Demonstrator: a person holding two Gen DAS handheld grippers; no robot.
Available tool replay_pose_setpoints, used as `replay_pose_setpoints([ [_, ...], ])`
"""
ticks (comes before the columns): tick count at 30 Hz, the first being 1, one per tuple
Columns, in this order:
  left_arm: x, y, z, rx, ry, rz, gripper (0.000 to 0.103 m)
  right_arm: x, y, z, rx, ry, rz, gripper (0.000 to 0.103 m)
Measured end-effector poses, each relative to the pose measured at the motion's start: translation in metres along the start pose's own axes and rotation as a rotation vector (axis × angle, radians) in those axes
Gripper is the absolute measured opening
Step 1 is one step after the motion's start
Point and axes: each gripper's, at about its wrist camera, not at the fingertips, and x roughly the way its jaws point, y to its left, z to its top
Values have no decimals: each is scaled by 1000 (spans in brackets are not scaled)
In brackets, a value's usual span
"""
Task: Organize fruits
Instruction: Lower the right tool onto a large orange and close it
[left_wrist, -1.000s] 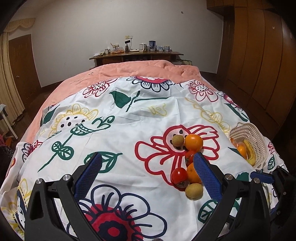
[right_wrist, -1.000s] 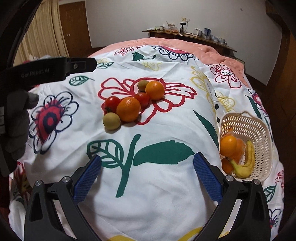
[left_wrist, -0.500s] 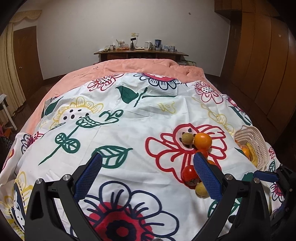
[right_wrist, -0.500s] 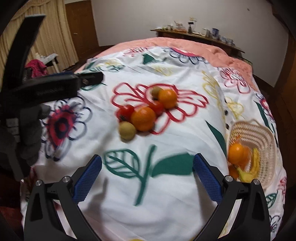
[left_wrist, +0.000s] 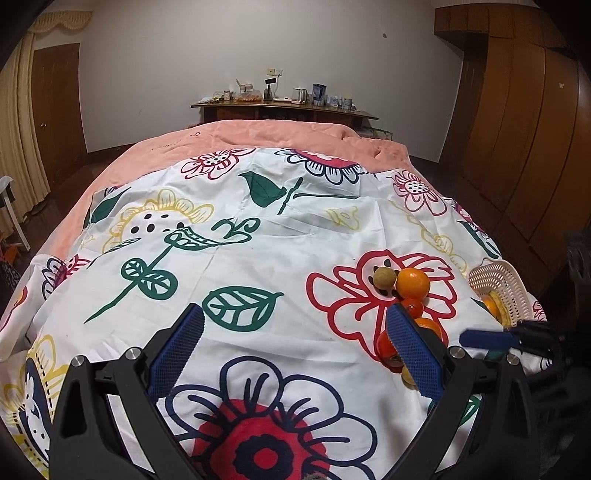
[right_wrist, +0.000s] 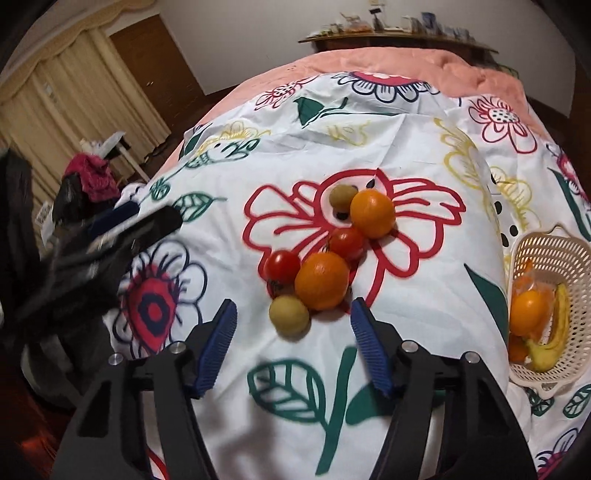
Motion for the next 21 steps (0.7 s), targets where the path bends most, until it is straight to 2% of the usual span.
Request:
replay_pose_setpoints([
  [2,1,2,-2,-3,3,-1,100,5,-2,7,16,5,-11,54],
  [6,2,4,-3,-5,7,-3,100,18,-8,16,64,35,-36,50],
  [13,3,6,-4,-6,11,-5,100,36,-19,18,121,86,-27,49],
  [19,5,6,-5,-6,13,-6,100,40,-15,26,117,84,-16,48],
  [21,5,5,-6,-3,12,-8,100,39,-14,26,113,80,-20,40],
])
